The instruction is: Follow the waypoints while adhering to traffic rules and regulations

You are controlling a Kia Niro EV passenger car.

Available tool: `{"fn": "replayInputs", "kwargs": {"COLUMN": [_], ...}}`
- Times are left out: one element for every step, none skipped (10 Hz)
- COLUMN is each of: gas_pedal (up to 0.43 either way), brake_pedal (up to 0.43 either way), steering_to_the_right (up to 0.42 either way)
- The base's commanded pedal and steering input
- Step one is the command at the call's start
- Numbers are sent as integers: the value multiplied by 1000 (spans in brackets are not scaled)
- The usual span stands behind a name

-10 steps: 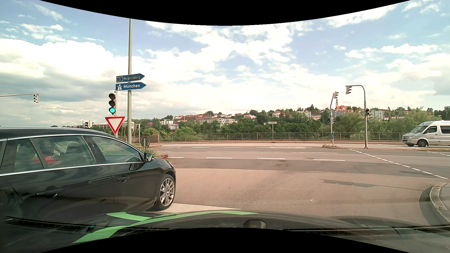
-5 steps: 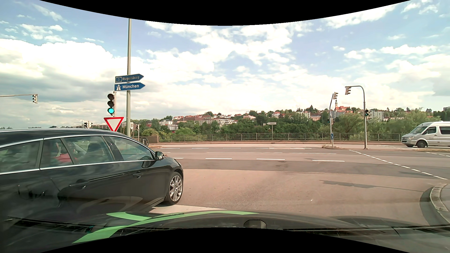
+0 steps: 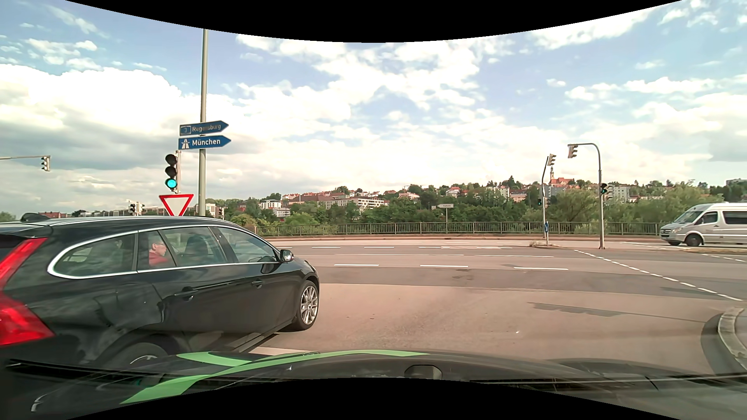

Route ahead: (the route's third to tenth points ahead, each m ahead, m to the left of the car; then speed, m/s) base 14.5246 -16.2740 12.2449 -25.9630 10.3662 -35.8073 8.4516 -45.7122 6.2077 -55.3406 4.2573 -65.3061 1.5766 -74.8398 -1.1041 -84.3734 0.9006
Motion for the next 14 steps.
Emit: {"fn": "replayInputs", "kwargs": {"gas_pedal": [209, 209, 209, 228, 248, 280, 280, 280, 280, 287, 299, 299, 299, 299], "brake_pedal": [0, 0, 0, 0, 0, 0, 0, 0, 0, 0, 0, 0, 0, 0], "steering_to_the_right": [267, 268, 268, 268, 268, 268, 268, 268, 268, 271, 273, 276, 282, 287]}}
